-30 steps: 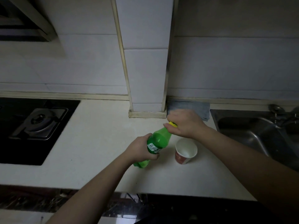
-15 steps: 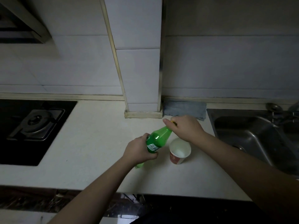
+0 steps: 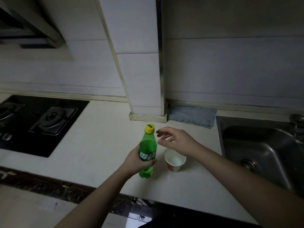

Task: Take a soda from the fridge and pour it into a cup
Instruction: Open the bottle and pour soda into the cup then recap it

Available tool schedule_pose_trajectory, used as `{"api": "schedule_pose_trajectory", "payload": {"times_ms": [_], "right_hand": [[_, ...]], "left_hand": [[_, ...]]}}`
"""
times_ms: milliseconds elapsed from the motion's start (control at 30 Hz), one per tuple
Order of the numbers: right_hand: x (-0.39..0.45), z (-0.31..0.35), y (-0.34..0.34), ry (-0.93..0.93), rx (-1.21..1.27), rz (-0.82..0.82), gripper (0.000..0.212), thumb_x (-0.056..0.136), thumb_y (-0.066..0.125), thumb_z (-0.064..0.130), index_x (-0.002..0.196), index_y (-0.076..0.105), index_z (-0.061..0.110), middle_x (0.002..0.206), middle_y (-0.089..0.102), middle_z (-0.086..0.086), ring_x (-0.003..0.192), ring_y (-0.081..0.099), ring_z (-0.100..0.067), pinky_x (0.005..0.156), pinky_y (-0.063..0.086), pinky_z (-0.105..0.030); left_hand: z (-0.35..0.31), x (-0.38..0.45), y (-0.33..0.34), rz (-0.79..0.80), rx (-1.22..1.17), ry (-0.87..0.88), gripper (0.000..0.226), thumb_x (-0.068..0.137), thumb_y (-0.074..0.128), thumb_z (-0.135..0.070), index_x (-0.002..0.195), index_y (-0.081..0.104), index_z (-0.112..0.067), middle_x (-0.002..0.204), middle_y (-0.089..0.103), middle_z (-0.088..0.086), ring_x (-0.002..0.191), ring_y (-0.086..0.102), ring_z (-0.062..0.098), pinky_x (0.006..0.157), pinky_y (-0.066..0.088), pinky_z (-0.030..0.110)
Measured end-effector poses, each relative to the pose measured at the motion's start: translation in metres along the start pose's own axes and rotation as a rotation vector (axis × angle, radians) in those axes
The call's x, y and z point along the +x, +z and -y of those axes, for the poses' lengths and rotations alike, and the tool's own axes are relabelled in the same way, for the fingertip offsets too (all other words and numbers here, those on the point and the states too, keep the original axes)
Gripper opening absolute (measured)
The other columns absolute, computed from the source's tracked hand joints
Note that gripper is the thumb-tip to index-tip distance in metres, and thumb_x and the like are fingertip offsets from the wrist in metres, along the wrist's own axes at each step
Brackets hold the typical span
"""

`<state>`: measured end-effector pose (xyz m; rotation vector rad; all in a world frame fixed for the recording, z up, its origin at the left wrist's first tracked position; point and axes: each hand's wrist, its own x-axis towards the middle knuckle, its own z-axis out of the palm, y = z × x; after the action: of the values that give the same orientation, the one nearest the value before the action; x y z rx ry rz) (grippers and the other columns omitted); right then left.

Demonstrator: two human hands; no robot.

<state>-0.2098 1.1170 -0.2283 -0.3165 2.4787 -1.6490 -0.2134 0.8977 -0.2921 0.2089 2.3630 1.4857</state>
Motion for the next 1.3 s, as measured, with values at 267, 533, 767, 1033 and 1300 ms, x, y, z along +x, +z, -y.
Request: {"api": "schedule_pose_trajectory", "payload": {"times_ms": [267,533,767,1033,1300], "right_hand": [[0.012,0.002,0.068,-0.050,0.164,0.018,0.048,0.075,0.080,0.031,0.117,0.057,0.028,0.115,0.063,0.011,0.111,0.058,-0.001,0.097,0.049,-0.028],[0.032,0.033,0.119,-0.103,0.130,-0.027,0.038,0.078,0.077,0.033,0.114,0.062,0.030,0.109,0.067,0.015,0.102,0.061,0.000,0.092,0.050,-0.023],[0.055,0.050,0.173,-0.222,-0.071,-0.014,0.042,0.078,0.075,0.035,0.116,0.063,0.023,0.108,0.065,0.007,0.099,0.060,-0.005,0.089,0.050,-0.027],[0.096,0.080,0.243,-0.213,-0.134,-0.009,0.043,0.076,0.071,0.041,0.115,0.062,0.023,0.106,0.065,0.006,0.099,0.062,-0.011,0.089,0.052,-0.039],[0.134,0.110,0.308,-0.203,-0.121,-0.049,0.043,0.076,0.075,0.034,0.116,0.063,0.023,0.109,0.066,0.005,0.101,0.062,-0.010,0.091,0.052,-0.037]], "left_hand": [[0.002,-0.030,-0.006,-0.203,-0.158,-0.077,0.052,0.068,0.083,-0.017,0.115,0.062,-0.023,0.100,0.073,0.000,0.094,0.070,0.017,0.076,0.058,0.032],[0.027,-0.049,-0.038,-0.300,-0.020,-0.111,0.065,0.065,0.083,-0.038,0.124,0.056,-0.037,0.107,0.071,-0.010,0.099,0.068,0.008,0.087,0.055,0.043],[0.054,-0.058,-0.079,-0.373,0.104,-0.198,0.063,0.064,0.077,-0.047,0.121,0.054,-0.040,0.106,0.067,-0.018,0.099,0.062,0.003,0.080,0.048,0.024],[0.093,-0.059,-0.158,-0.328,0.141,-0.196,0.075,0.057,0.069,-0.063,0.126,0.051,-0.039,0.111,0.066,-0.015,0.102,0.062,0.006,0.077,0.042,0.020],[0.129,-0.059,-0.233,-0.368,0.113,-0.222,0.079,0.050,0.069,-0.064,0.121,0.055,-0.033,0.107,0.067,-0.012,0.099,0.063,0.008,0.073,0.043,0.019]]}}
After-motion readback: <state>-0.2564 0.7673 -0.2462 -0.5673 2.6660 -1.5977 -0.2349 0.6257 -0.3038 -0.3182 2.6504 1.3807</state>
